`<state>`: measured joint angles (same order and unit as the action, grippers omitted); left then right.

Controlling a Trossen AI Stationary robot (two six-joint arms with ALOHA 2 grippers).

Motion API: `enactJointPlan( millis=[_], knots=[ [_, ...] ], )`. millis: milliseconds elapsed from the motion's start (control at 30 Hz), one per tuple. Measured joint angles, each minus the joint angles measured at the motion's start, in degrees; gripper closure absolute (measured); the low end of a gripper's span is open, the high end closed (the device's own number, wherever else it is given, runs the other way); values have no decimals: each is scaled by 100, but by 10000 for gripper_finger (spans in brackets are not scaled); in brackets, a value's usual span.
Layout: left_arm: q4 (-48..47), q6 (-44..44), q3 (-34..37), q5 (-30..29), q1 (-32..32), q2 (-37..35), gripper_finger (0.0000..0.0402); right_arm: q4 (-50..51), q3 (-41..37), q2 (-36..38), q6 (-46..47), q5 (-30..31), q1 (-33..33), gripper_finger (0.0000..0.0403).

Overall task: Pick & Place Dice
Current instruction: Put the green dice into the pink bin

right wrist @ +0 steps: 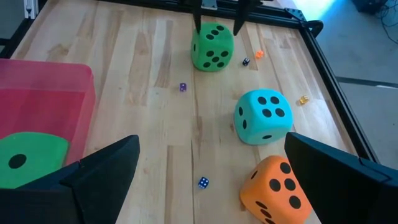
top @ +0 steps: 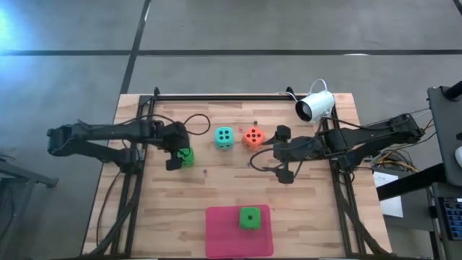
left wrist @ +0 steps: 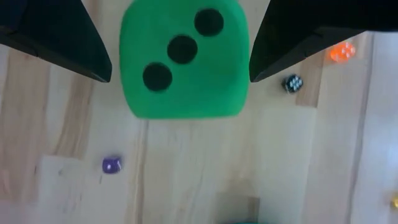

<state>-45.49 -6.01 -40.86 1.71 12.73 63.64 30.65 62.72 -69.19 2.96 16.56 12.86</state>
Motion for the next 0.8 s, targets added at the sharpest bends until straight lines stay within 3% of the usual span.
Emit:
enactJointPlan(
  millis=[800],
  knots=[
    [268,-106,302,-229,-2,-4,16,0,0,0,0,0,-1,3]
  ],
)
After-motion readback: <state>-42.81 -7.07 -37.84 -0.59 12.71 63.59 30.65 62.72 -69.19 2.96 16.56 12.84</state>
